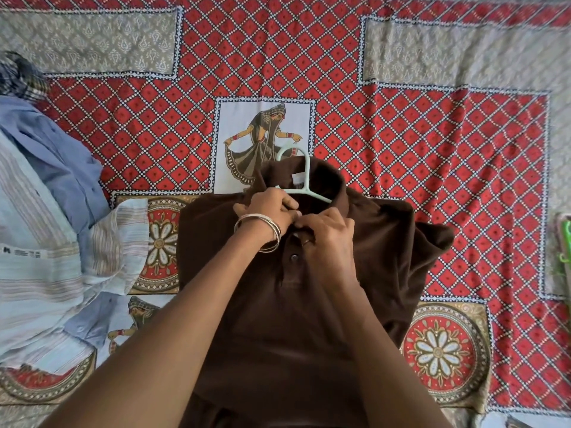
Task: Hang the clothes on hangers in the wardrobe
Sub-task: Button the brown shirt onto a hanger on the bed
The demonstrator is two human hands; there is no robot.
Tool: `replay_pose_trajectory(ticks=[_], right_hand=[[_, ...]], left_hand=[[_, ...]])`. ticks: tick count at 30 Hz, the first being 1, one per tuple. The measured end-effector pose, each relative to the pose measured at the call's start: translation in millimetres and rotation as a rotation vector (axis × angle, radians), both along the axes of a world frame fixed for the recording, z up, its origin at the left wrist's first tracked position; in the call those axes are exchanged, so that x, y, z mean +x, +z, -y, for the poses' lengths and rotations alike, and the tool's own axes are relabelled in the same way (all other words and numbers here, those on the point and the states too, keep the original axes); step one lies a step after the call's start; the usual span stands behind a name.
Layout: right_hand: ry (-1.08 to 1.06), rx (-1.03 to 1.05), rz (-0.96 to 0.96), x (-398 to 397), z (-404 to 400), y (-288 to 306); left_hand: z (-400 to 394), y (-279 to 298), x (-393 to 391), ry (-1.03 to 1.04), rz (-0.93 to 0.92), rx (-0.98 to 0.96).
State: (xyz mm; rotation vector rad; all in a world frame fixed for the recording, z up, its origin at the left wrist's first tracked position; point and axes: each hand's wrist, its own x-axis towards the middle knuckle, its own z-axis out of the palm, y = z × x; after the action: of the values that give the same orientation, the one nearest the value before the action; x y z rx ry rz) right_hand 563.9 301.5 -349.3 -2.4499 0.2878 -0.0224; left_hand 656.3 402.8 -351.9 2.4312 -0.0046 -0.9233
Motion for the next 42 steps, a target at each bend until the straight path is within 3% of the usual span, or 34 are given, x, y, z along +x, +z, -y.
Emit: replay_pose_trajectory(ticks=[9, 15, 21, 24, 33, 42], right_hand=[[-0.028, 0.034, 0.009, 7.4, 6.2, 2.7], [0.001, 0.091, 0.043, 10.1, 8.9, -0.4], [0.070, 0.089, -0.081, 17.5, 17.6, -3.6], [0.166, 0.055, -0.175, 23.5, 24.8, -0.1], [0.427, -0.104, -0.497, 51.9, 44.6, 2.3], [0.395, -0.180, -0.388, 41.6, 38.1, -6.0]], left_hand=[[-3.5, -6.9, -1.5, 0.191, -0.058, -0.112], [-4.6, -3.3, -5.4, 0.197, -0.036, -0.130], [-22.0, -7.2, -8.9, 0.028, -0.011, -0.246], [-22.2, -4.3, -19.9, -0.067, 0.039, -0.188], [-21.9, -11.9, -30.1, 0.012, 0.130, -0.259], [-28.4, -20.9, -34.2, 0.178, -0.043, -0.358]])
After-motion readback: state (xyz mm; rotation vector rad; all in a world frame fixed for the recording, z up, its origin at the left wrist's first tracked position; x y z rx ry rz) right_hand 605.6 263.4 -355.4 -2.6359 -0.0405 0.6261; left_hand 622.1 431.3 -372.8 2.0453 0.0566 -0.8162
